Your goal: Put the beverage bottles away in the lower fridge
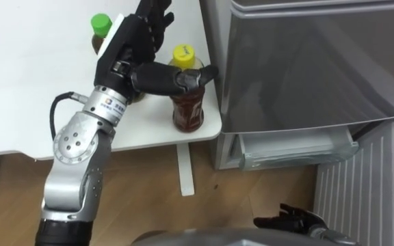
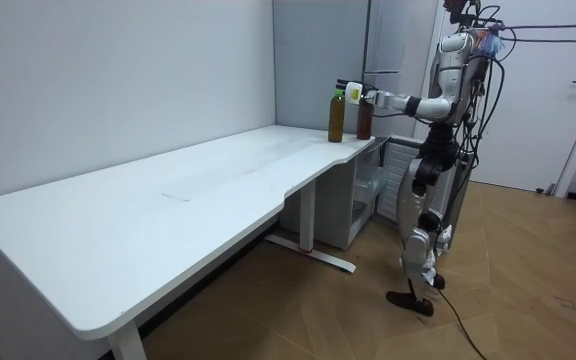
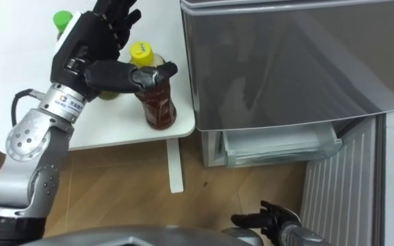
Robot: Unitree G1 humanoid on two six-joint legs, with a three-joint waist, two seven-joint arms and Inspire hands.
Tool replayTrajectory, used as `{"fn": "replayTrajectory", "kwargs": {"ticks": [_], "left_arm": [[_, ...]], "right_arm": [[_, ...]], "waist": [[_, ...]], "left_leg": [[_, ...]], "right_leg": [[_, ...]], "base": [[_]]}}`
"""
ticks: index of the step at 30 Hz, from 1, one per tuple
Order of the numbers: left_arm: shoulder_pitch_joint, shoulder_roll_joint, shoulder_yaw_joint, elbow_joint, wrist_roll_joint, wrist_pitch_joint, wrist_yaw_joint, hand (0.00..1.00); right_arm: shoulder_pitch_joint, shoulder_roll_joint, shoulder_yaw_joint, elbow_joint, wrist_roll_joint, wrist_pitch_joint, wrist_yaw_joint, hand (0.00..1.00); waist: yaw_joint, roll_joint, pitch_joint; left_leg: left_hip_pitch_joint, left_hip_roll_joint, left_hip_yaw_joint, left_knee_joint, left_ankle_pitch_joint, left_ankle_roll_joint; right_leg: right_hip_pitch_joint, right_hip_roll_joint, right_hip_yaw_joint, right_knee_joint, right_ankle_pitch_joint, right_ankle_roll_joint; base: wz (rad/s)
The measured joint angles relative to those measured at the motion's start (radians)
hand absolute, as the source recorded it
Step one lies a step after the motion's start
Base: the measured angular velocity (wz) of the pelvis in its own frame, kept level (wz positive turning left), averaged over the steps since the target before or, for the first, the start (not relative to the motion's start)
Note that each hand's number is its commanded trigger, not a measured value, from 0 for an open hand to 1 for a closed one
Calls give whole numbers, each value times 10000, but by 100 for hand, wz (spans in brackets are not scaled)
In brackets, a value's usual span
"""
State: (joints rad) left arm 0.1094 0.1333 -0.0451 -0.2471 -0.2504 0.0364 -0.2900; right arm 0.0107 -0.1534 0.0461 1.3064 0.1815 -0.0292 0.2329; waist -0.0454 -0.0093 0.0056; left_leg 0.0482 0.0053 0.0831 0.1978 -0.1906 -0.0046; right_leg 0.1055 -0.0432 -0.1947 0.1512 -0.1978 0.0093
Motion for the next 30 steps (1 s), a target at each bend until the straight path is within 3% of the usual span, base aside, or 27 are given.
{"fn": "replayTrajectory", "kwargs": {"ticks": [30], "left_arm": [[-1,56,-271,330,-724,-71,24,0]], "right_arm": [[45,-2,132,-158,0,-18,-372,0]], "waist": [[-8,-28,65]], "left_leg": [[11,-2,-18,10,0,0]], "right_leg": [[20,6,-2,-2,-1,0]], "base": [[0]]}}
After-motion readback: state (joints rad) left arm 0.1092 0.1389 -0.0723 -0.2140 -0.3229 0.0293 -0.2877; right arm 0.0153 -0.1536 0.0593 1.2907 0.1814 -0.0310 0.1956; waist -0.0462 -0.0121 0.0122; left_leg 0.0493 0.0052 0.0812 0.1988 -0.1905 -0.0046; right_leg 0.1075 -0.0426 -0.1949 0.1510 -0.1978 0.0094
